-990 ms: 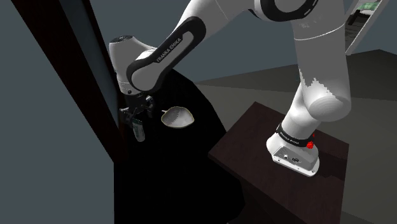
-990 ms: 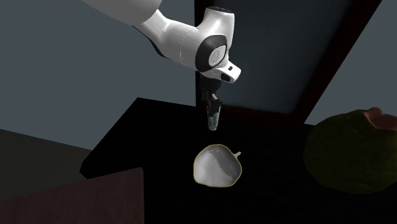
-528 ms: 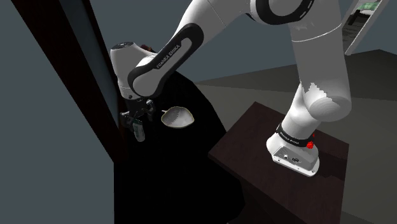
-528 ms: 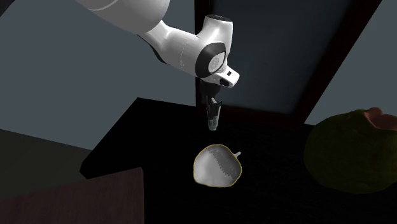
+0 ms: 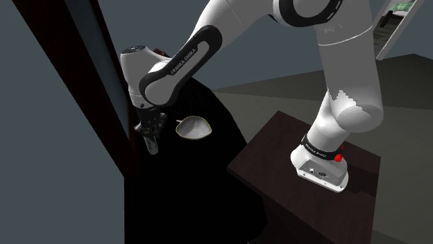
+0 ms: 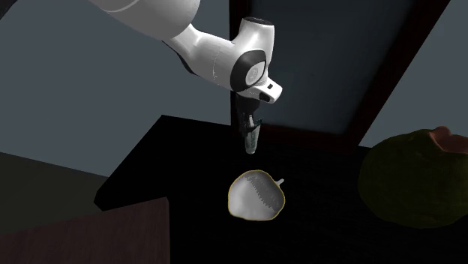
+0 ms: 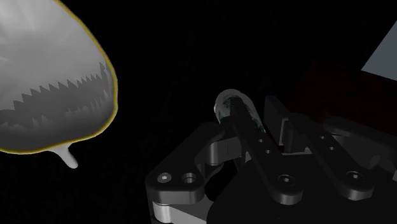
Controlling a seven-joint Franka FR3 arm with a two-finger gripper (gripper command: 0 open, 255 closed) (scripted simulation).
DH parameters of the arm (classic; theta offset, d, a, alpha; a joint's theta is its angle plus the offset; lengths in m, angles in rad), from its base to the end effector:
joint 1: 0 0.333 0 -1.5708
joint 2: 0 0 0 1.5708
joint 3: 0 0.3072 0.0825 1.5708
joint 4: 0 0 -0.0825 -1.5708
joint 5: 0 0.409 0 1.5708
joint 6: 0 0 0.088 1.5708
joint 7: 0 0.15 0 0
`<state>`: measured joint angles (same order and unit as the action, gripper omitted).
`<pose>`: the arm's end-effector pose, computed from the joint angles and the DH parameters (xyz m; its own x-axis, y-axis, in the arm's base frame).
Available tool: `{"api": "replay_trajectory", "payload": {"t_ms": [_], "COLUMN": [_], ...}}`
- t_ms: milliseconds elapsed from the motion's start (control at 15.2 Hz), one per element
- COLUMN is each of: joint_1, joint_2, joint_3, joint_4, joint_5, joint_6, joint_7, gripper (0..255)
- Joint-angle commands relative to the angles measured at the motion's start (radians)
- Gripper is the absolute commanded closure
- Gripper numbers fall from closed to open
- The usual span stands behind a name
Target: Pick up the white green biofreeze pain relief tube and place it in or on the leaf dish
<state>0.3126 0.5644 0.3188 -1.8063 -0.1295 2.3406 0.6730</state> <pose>0.5439 0.3844 0.1768 0.9990 0.0037 -0.0439 0.0010 -0.9981 -0.0615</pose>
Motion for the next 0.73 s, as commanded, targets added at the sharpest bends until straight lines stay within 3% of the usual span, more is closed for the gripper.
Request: {"api": "replay_trajectory", "payload": {"t_ms": [0,660], "joint_1": [0.000,-0.009], "joint_2": [0.000,-0.051], "joint_3": [0.000,0.012], "joint_4": [0.000,0.008], "joint_5": [0.000,0.017], "joint_6": [0.000,-0.058], "joint_7": [0.000,-0.007], "gripper": [255,255]}}
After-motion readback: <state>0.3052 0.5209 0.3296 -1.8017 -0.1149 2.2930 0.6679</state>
